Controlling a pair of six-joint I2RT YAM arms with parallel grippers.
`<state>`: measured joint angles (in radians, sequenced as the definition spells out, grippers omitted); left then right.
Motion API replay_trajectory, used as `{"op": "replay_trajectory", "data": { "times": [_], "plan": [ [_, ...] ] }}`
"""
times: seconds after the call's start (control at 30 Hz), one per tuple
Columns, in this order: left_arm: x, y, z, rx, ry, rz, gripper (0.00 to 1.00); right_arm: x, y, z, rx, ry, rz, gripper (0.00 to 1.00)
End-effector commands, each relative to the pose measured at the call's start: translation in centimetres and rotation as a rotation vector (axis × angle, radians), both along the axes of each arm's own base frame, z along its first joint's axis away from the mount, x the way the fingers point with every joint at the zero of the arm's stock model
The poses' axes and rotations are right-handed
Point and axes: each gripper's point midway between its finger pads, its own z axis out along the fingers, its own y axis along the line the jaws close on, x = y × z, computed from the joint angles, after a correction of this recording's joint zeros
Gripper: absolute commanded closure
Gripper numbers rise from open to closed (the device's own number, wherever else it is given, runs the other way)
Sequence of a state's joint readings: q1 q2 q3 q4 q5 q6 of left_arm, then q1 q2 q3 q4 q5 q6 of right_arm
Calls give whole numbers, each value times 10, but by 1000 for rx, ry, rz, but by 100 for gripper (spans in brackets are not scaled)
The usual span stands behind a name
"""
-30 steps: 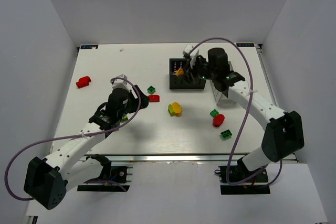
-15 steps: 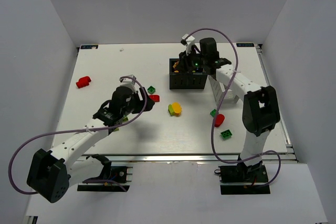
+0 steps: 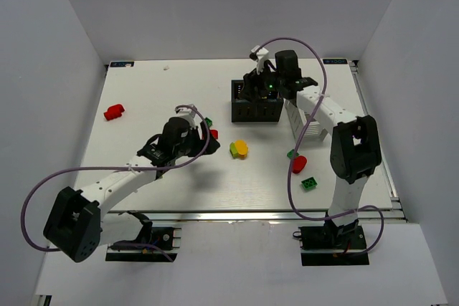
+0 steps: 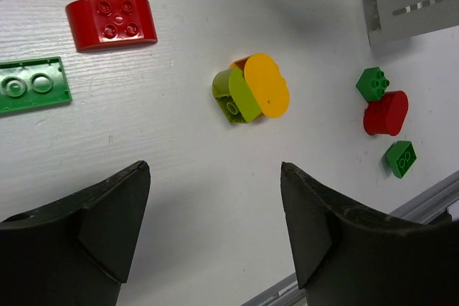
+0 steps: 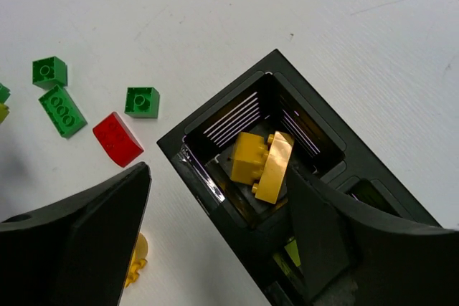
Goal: Sort the legos into containers by color
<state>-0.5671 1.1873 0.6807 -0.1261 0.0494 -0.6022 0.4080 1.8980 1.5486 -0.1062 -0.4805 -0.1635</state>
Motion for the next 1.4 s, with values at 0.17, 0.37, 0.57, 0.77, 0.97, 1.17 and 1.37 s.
{"op": "replay_trajectory", "data": {
  "times": [0.17,0.37,0.57,0.77,0.97,1.17,1.37],
  "plan": [
    [12,-34,18,-48,-27,-54,17,-58,-18,71,51,-280,291,11],
    [13,-52,-3,28,32,-94,20,-155,-32,34,60,-223,636,30],
    [13,-55,-16,207,29,-163,20,-184,-47,32,53,-261,611,33],
    [25,-47,-13,349,4,-192,18,-161,-63,39,39,-321,422,11],
    [32,-61,-8,243,66,-92,16,-142,-73,38,13,-362,302,11],
    [44,-74,5,159,124,-3,15,-164,-82,26,-74,-627,414,10],
    [54,-64,3,125,251,143,18,-154,-88,35,-70,-648,355,11]
  ]
}}
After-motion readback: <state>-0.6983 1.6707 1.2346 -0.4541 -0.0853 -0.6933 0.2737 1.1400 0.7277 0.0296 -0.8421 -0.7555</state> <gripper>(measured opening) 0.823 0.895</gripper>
